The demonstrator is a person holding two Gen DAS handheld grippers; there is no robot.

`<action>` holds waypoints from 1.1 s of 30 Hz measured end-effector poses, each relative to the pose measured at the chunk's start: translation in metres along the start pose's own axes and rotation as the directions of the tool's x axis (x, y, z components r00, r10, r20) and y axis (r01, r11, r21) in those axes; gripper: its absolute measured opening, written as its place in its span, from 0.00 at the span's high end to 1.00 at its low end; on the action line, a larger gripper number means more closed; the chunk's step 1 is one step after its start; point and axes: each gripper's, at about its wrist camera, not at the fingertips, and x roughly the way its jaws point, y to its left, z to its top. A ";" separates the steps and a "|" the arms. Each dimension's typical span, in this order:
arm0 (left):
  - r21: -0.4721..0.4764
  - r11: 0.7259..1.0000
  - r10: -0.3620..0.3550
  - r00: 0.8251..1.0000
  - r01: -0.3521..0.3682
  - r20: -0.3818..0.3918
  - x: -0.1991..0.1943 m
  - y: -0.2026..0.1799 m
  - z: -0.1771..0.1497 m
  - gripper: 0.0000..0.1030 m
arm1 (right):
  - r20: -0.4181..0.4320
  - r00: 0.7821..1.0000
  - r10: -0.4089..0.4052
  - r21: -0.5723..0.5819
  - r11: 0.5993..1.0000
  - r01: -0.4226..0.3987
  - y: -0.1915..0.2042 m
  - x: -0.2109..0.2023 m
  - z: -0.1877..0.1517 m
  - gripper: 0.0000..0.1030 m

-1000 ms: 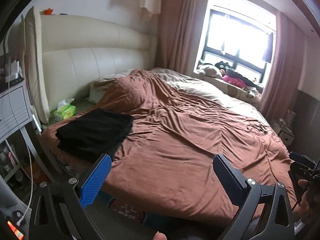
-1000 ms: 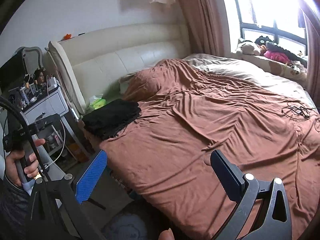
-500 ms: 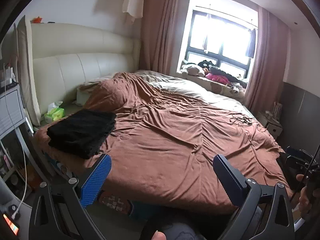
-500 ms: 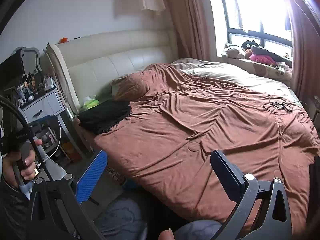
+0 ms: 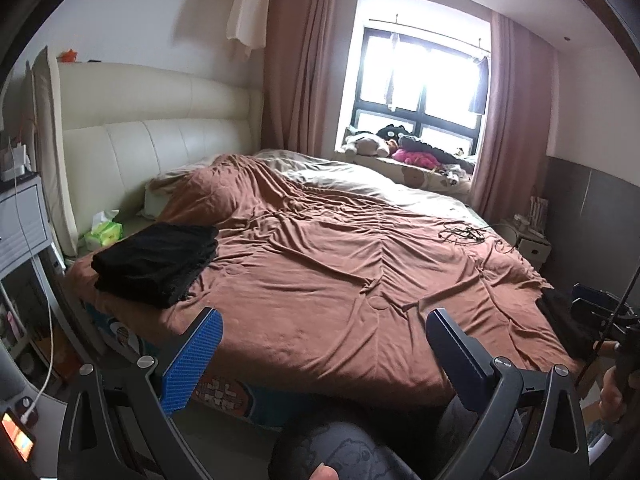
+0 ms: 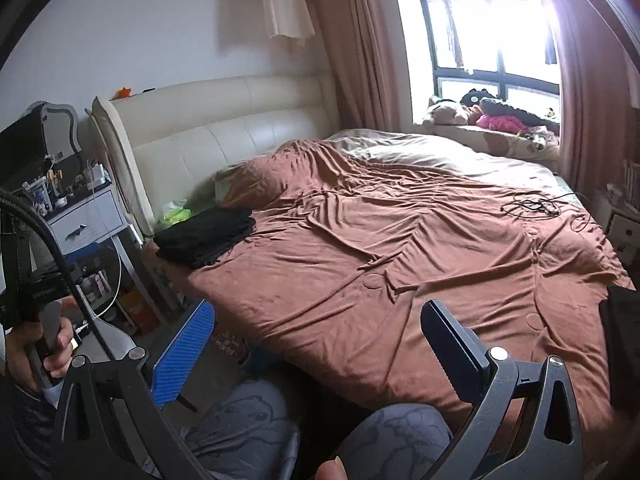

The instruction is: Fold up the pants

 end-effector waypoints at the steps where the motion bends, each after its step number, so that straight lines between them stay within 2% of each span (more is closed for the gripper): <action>1: 0.002 1.000 0.003 1.000 -0.003 0.000 -0.002 -0.001 -0.001 0.01 | 0.005 1.000 0.005 0.005 1.000 -0.005 0.001 -0.004 -0.003 0.00; 7: 0.016 1.000 -0.009 1.000 0.009 0.012 -0.016 -0.011 -0.011 0.01 | 0.023 1.000 0.003 0.026 1.000 -0.004 0.008 -0.022 -0.019 0.00; 10: 0.032 0.999 -0.016 1.000 0.016 0.014 -0.020 -0.017 -0.017 0.01 | 0.027 0.999 -0.035 0.011 0.999 0.035 0.013 -0.028 -0.027 0.00; 18: 0.050 0.998 -0.035 0.999 0.034 0.024 -0.029 -0.021 -0.033 0.01 | 0.038 0.998 -0.050 0.021 0.999 0.049 0.024 -0.038 -0.046 0.00; 24: 0.045 0.998 -0.046 0.999 0.046 0.010 -0.026 -0.021 -0.045 0.01 | 0.020 0.998 -0.057 0.020 0.998 0.056 0.027 -0.032 -0.057 0.00; 33: 0.033 0.998 -0.051 0.999 0.051 0.012 -0.020 -0.020 -0.051 0.01 | 0.018 0.998 -0.067 0.030 0.997 0.066 0.024 -0.022 -0.056 0.00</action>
